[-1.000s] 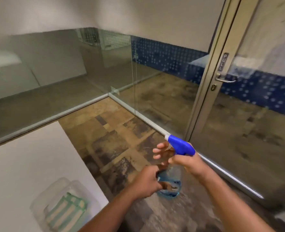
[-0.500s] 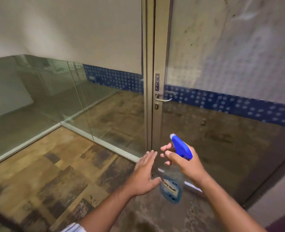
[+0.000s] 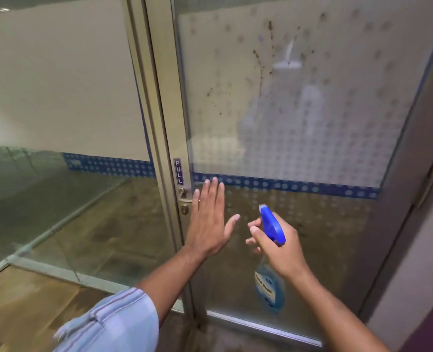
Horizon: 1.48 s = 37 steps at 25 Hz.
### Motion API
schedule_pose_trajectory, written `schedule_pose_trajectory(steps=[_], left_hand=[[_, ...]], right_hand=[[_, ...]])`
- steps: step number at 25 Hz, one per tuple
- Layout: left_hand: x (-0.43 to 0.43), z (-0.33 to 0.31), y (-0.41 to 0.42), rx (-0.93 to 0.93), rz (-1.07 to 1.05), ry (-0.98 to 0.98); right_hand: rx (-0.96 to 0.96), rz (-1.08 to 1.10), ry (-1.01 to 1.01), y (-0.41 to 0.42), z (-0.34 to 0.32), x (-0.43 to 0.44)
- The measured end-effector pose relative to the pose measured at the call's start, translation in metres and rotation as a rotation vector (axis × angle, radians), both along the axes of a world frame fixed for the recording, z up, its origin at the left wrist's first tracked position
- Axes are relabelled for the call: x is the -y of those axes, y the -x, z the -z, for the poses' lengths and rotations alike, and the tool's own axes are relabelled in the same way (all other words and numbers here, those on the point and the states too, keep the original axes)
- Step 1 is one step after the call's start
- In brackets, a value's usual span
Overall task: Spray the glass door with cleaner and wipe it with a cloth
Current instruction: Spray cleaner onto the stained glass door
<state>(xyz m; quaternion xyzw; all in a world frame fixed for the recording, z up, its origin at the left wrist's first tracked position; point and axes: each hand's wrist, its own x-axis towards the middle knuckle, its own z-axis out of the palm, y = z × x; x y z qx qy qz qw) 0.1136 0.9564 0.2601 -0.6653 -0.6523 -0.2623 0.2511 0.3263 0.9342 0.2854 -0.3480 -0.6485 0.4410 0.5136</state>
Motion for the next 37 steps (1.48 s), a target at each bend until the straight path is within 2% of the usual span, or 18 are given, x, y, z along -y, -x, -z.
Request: schedule_pose_trajectory(steps=[8, 15, 22, 29, 37], left_hand=[[-0.163, -0.124, 0.08, -0.13, 0.04, -0.24], [-0.269, -0.256, 0.165, -0.11, 0.078, -0.432], [-0.323, -0.373, 0.169, -0.135, 0.147, -0.624], [-0.355, -0.409, 0.172, -0.245, 0.172, -0.764], [-0.36, -0.405, 0.172, -0.239, 0.168, -0.833]], right_hand=[[-0.045, 0.201, -0.055, 0.046, -0.067, -0.087], [-0.056, 0.324, -0.138, 0.094, -0.134, -0.147], [-0.061, 0.425, -0.255, 0.12, -0.202, -0.186], [0.062, 0.511, -0.374, 0.118, -0.246, -0.215], [0.019, 0.511, -0.462, 0.114, -0.271, -0.221]])
